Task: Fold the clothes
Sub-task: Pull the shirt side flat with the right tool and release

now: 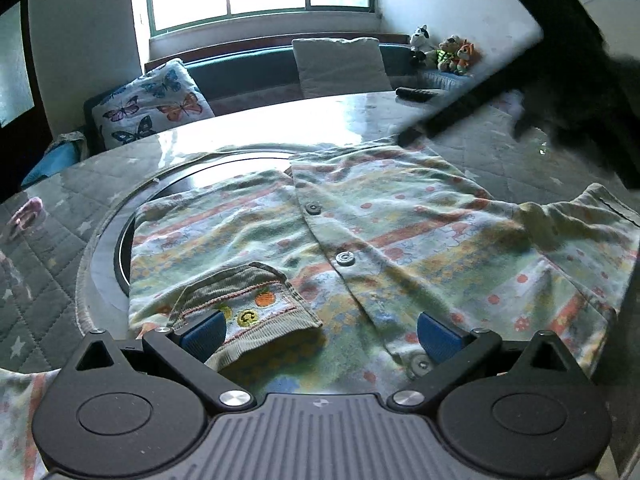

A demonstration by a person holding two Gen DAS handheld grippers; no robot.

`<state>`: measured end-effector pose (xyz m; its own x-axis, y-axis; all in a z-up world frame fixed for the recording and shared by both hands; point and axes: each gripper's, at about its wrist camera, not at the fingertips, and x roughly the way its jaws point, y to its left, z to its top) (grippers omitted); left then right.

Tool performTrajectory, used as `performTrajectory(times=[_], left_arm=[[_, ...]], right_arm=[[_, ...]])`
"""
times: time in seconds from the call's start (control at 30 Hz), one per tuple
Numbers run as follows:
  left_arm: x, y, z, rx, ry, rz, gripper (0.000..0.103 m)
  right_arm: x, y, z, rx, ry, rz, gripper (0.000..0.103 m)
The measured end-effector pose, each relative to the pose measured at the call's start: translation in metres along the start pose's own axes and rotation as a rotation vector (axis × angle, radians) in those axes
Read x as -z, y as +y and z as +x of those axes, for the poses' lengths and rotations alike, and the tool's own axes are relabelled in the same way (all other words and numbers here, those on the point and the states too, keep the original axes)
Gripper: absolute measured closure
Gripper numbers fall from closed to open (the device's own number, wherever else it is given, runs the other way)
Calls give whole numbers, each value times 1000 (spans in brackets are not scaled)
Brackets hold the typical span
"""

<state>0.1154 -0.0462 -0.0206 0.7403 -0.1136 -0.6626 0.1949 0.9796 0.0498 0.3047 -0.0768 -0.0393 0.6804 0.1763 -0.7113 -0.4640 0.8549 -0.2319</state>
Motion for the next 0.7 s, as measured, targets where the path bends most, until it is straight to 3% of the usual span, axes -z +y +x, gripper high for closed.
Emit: performTrajectory(times=[0.3, 0.53, 0.7], left_arm=[[8, -14, -9, 6, 0, 37, 0], [8, -19, -14, -17, -13, 68, 0], [5, -17, -21, -35, -25, 67, 0]], right_arm=[[72, -14, -13, 84, 87, 74, 21], [64, -31, -13, 82, 25, 189, 21], [69, -31, 1, 87, 44, 212, 21]])
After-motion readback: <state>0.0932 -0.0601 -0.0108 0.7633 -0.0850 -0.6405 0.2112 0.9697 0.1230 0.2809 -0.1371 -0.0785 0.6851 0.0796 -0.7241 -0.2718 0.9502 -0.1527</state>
